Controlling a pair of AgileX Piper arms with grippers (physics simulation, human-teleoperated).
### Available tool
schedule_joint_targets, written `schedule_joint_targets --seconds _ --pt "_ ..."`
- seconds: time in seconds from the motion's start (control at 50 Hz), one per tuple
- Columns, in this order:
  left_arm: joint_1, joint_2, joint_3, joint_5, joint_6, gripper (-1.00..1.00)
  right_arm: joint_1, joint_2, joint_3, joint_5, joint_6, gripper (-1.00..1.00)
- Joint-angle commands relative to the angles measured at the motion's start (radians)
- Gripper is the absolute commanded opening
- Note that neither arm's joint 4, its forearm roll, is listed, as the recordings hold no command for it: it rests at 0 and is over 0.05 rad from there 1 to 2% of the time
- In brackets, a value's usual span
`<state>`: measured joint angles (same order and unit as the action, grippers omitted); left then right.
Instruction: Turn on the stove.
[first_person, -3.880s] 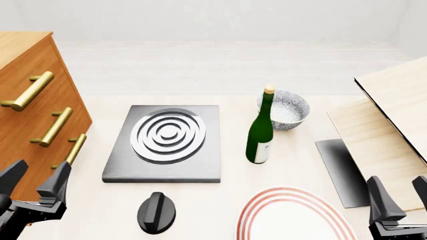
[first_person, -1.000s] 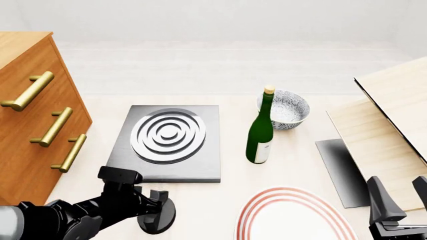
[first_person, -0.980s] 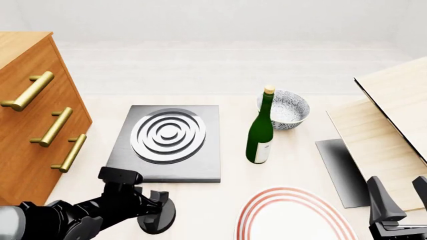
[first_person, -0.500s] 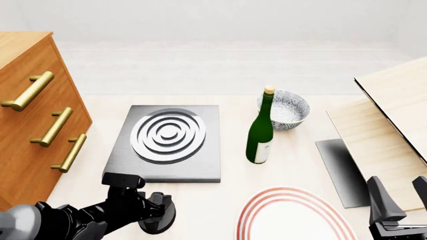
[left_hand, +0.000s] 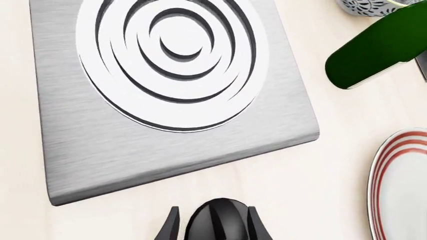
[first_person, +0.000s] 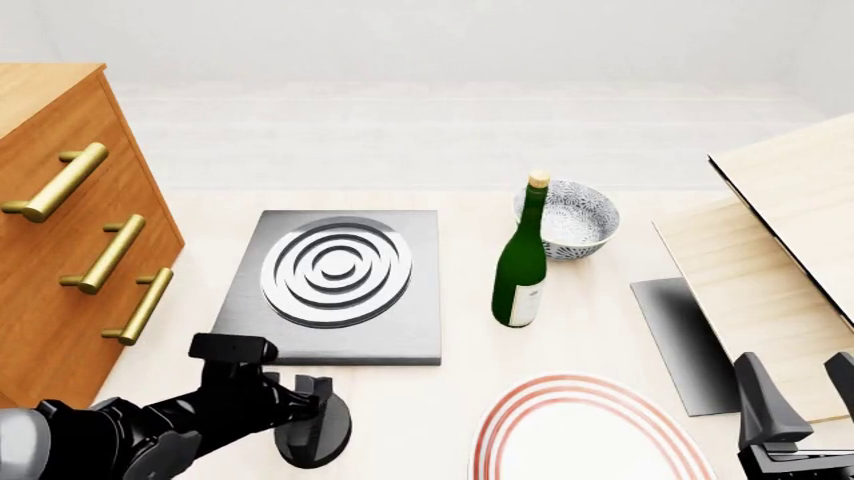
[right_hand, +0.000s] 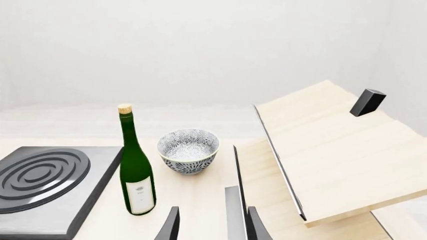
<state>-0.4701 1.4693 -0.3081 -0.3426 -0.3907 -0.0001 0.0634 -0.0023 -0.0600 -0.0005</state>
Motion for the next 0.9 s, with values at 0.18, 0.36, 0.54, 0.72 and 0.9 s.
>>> schedule_joint_targets --seconds 0.18,0.36,0.54,0.72,0.9 --pt "0.146 -0.056 0.003 0.06 0.12 1.0 0.0 0.0 0.0 0.0 0.0 1.0" --pt "0.167 -0.08 0.01 0.072 0.135 1.0 0.0 0.0 0.0 0.0 0.0 1.0" --pt "0.147 -0.221 -0.025 0.197 0.144 1.0 0.0 -0.035 -0.012 0.047 0.0 1.0" --pt "0.156 -0.372 -0.065 0.338 0.162 1.0 0.0 -0.038 -0.013 0.051 0.0 1.0" --pt "0.165 -0.495 -0.105 0.459 0.177 1.0 0.0 -0.044 -0.014 0.058 0.0 1.0"
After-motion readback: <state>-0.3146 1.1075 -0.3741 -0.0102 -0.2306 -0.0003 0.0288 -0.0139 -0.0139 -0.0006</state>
